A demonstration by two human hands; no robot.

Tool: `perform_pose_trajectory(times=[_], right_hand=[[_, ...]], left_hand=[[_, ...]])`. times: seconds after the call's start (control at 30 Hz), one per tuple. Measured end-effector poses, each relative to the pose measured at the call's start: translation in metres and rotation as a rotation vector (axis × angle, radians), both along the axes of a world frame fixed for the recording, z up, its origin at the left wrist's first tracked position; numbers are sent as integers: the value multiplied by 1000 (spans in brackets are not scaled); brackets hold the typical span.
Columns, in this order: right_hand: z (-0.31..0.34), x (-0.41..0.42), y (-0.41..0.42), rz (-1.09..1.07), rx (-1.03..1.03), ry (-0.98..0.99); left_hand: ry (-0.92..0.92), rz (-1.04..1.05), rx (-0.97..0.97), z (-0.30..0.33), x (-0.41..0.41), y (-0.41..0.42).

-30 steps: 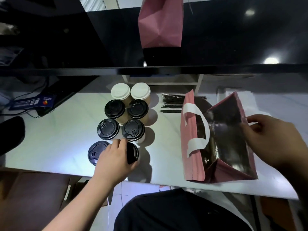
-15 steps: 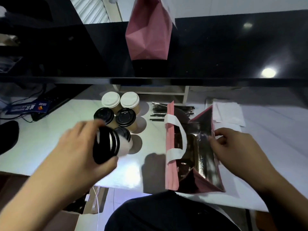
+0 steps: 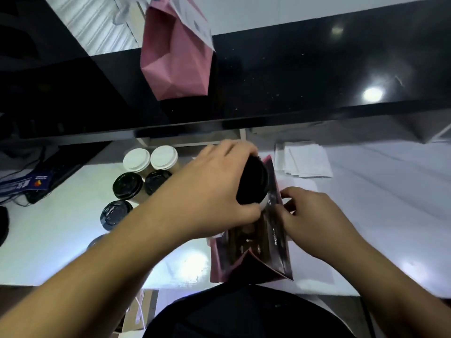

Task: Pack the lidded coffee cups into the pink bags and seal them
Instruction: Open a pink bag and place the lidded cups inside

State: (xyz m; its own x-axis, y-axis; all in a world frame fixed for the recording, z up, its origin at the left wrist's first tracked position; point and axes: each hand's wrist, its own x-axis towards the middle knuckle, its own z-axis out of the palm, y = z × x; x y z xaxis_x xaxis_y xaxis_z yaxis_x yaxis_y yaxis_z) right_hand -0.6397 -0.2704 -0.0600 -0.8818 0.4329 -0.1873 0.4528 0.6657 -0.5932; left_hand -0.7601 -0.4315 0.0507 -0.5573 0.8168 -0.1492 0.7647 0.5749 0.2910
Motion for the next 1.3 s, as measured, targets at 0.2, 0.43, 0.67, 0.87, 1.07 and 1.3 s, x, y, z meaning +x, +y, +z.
perform_pose_trajectory(times=[0.2, 0.43, 0.67, 0.87, 1.07, 1.3], right_hand=[[-2, -1, 3, 1, 12, -10], [-2, -1, 2, 5, 29, 5], [0, 1, 1, -8, 21, 8], [-1, 2, -2, -8, 33, -6], [-5, 0, -7, -21, 58, 2], [-1, -4, -11, -21, 54, 23]], left_hand=[[50, -119, -195, -55, -2, 19], [90, -171, -275, -121, -20, 45], [95, -196, -329, -156, -28, 53], [-19, -144, -344, -173, -32, 51], [-42, -126, -346, -177, -34, 48], [-24, -236, -386, -131, -26, 45]])
